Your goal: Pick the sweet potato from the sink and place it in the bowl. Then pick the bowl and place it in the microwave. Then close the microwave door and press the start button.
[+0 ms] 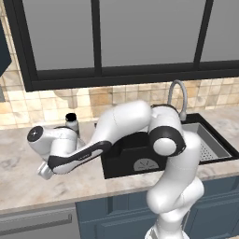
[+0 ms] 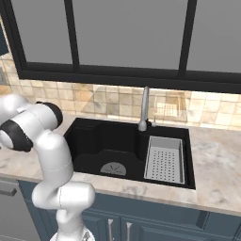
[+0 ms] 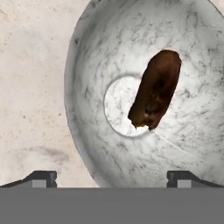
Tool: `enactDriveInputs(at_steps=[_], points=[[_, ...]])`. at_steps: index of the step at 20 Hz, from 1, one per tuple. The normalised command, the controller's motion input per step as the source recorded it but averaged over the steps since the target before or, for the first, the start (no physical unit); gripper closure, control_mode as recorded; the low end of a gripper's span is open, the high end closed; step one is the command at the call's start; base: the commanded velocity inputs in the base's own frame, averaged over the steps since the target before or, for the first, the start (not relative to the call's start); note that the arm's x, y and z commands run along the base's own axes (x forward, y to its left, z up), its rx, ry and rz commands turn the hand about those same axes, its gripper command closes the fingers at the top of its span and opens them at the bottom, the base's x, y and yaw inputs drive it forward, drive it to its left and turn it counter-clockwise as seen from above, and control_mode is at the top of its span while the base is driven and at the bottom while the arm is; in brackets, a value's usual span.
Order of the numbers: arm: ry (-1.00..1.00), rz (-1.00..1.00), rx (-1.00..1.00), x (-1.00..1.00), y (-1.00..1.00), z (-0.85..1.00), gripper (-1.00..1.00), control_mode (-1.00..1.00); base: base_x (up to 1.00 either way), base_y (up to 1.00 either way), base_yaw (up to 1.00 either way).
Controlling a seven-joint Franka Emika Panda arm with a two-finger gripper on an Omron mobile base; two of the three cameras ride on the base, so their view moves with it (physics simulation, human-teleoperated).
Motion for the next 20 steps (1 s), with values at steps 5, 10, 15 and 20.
enactDriveInputs(at_steps=[5, 10, 15, 20], points=[[0.0, 0.05, -0.05, 0.24, 0.0, -0.06, -1.0, -1.0, 0.0, 0.0, 0.0], [0.0, 0.07, -0.06, 0.08, 0.0, -0.18, -1.0, -1.0, 0.0, 0.0, 0.0], [0.0, 0.07, -0.05, 0.0, 0.0, -0.22, -1.0, -1.0, 0.0, 0.0, 0.0], [0.0, 0.06, -0.03, 0.02, 0.0, -0.13, 1.0, -1.0, 0.0, 0.0, 0.0]])
